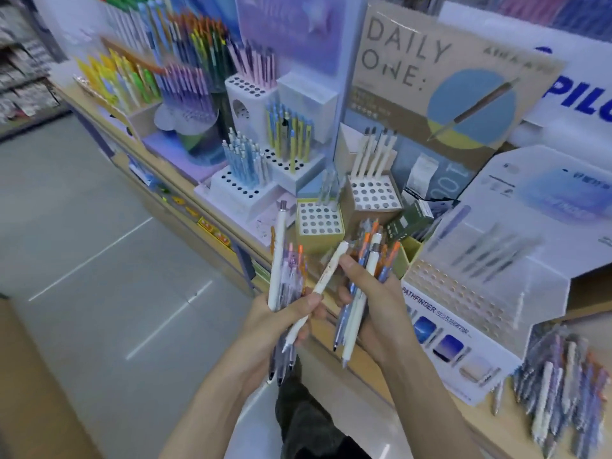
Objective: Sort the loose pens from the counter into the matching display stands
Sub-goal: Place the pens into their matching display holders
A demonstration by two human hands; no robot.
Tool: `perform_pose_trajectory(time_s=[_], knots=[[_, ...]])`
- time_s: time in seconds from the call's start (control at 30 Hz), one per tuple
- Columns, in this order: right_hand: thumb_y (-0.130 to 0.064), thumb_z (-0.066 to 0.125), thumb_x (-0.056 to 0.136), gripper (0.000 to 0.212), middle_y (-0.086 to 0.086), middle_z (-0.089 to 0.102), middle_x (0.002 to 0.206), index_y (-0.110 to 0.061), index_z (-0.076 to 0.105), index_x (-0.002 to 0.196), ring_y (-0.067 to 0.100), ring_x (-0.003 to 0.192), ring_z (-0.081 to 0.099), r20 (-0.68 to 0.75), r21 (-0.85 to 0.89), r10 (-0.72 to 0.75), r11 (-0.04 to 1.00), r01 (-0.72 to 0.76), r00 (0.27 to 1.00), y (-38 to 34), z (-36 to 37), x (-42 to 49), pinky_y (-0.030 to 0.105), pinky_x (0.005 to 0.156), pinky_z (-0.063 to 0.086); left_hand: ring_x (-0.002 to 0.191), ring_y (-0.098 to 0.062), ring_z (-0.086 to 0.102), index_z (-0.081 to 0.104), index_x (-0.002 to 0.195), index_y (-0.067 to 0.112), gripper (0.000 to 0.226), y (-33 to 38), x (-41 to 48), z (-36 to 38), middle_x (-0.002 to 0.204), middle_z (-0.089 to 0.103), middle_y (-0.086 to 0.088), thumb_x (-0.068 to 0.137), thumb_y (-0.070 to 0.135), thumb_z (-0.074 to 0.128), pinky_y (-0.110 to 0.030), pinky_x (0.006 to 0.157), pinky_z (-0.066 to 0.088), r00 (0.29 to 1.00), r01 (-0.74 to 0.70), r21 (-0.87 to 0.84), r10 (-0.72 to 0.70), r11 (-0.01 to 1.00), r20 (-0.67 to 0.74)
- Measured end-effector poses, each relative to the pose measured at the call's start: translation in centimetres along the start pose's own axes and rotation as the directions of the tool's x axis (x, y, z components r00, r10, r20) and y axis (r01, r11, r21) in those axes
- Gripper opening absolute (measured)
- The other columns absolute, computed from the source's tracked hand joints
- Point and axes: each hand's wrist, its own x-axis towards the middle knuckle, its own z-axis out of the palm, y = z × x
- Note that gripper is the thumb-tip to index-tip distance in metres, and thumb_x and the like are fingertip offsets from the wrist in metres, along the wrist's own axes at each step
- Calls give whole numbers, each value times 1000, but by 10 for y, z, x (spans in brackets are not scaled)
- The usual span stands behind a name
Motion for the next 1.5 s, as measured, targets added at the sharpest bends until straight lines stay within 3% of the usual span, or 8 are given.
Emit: perform_pose_trajectory(time_s=[0.2, 0.47, 0.8, 0.93, 1.03, 1.17, 1.37, 1.5], knots=[[-22, 75, 70, 16, 1, 47, 60, -18, 60, 71, 14, 42, 42, 25, -55, -44, 997, 46, 999, -6, 27, 59, 23, 43, 40, 44, -14, 50, 74, 67, 13, 21, 48, 55, -34, 76, 71, -18, 62, 30, 85, -21, 44, 44, 996, 17, 143, -29, 990, 85], [-7, 68, 84, 22, 2, 48, 51, -17, 59, 67, 14, 40, 44, -286, -141, -178, 980, 142, 942, -32, 39, 118, 25, 42, 40, 45, -9, 56, 71, 60, 22, 20, 93, 131, -40, 52, 64, 1, 66, 41, 71, -18, 47, 44, 999, -32, 362, 29, 932, 16], [-21, 76, 79, 18, -5, 61, 57, -25, 67, 64, 13, 52, 57, -709, -369, -478, 878, 305, 519, -66, 16, 145, 26, 53, 49, 44, -8, 55, 67, 87, 12, 6, 114, 219, -28, 74, 74, -4, 84, 18, 68, -20, 42, 41, 978, -64, 413, -26, 909, 207], [-25, 74, 79, 17, -2, 59, 55, -23, 64, 65, 14, 53, 56, -703, -510, -554, 830, 226, 446, -70, 18, 161, 27, 51, 48, 43, -7, 49, 67, 84, 12, 7, 123, 241, -28, 69, 72, -4, 84, 19, 69, -20, 42, 41, 954, -73, 425, -61, 902, 294], [-23, 72, 82, 32, 24, 49, 62, 0, 52, 71, 19, 56, 44, -671, -601, -606, 782, 163, 427, -66, 19, 172, 30, 53, 39, 43, -8, 47, 67, 80, 16, 6, 128, 254, -27, 67, 69, -3, 85, 20, 68, -21, 44, 41, 935, -90, 446, -80, 890, 347], [-20, 72, 83, 34, 23, 47, 60, 3, 49, 70, 19, 54, 42, -668, -629, -618, 766, 129, 414, -64, 22, 178, 25, 47, 35, 43, -7, 42, 63, 85, 12, 6, 131, 268, -24, 55, 58, 5, 86, 17, 67, -21, 44, 40, 912, -62, 421, -121, 905, 393], [-18, 71, 86, 32, -15, 53, 50, -38, 56, 66, 2, 43, 42, -530, -720, -639, 687, 103, 558, -58, 29, 173, 10, 44, 32, 42, -7, 38, 62, 86, 12, 28, 138, 270, -18, 50, 42, 7, 71, 32, 73, -21, 44, 40, 873, 6, 346, -174, 938, 455], [-19, 68, 88, 24, -10, 61, 65, -39, 58, 81, 0, 57, 53, -438, -794, -644, 604, 67, 627, -45, 34, 180, 12, 53, 38, 42, -9, 35, 56, 86, 6, 49, 141, 271, -16, 52, 40, 5, 63, 45, 73, -21, 43, 39, 874, 10, 343, -175, 939, 454]])
